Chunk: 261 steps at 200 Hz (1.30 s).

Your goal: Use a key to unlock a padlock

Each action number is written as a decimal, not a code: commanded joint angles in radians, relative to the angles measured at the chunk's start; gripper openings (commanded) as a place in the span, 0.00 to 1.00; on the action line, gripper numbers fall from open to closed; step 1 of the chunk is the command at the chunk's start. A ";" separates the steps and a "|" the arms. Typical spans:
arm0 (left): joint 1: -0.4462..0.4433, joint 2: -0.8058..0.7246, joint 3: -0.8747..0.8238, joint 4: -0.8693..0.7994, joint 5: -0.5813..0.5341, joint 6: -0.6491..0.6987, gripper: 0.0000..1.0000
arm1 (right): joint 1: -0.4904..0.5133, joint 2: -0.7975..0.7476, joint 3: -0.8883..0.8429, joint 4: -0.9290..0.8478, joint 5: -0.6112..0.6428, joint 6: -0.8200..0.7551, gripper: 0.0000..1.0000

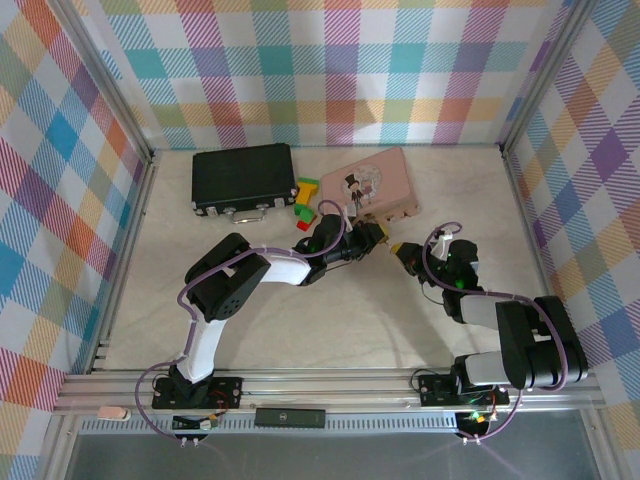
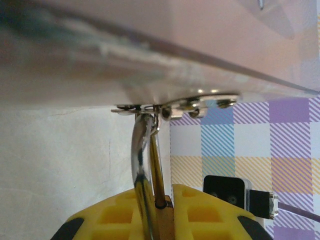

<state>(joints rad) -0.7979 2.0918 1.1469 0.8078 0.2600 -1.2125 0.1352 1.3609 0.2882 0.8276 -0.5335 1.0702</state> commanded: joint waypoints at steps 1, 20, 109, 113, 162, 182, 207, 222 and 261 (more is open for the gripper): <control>-0.013 0.003 0.022 0.089 0.001 -0.023 0.00 | 0.012 -0.013 0.016 0.069 0.007 0.020 0.00; -0.017 0.004 0.022 0.081 -0.012 -0.027 0.00 | 0.014 -0.037 0.014 0.042 0.014 0.016 0.00; -0.033 0.016 0.037 0.096 -0.028 -0.107 0.00 | 0.032 0.067 0.019 0.139 0.051 0.010 0.00; -0.034 0.019 0.037 0.100 -0.027 -0.117 0.00 | 0.032 0.079 0.020 0.156 0.049 0.014 0.00; -0.041 0.010 0.040 0.097 -0.024 -0.137 0.00 | 0.038 0.132 0.040 0.180 0.053 -0.005 0.00; -0.041 0.015 0.046 0.096 -0.009 -0.149 0.00 | 0.041 0.110 0.049 0.123 0.070 -0.062 0.00; -0.043 0.023 0.053 0.094 0.000 -0.165 0.00 | 0.054 0.040 0.061 0.000 0.114 -0.168 0.00; -0.044 0.022 0.056 0.087 -0.008 -0.164 0.00 | 0.070 -0.015 0.073 -0.096 0.155 -0.237 0.00; -0.043 0.029 0.060 0.094 -0.028 -0.168 0.00 | 0.113 -0.076 0.106 -0.234 0.221 -0.328 0.00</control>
<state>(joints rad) -0.8043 2.1105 1.1698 0.8223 0.1715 -1.3247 0.2165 1.3087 0.3489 0.7048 -0.3573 0.8467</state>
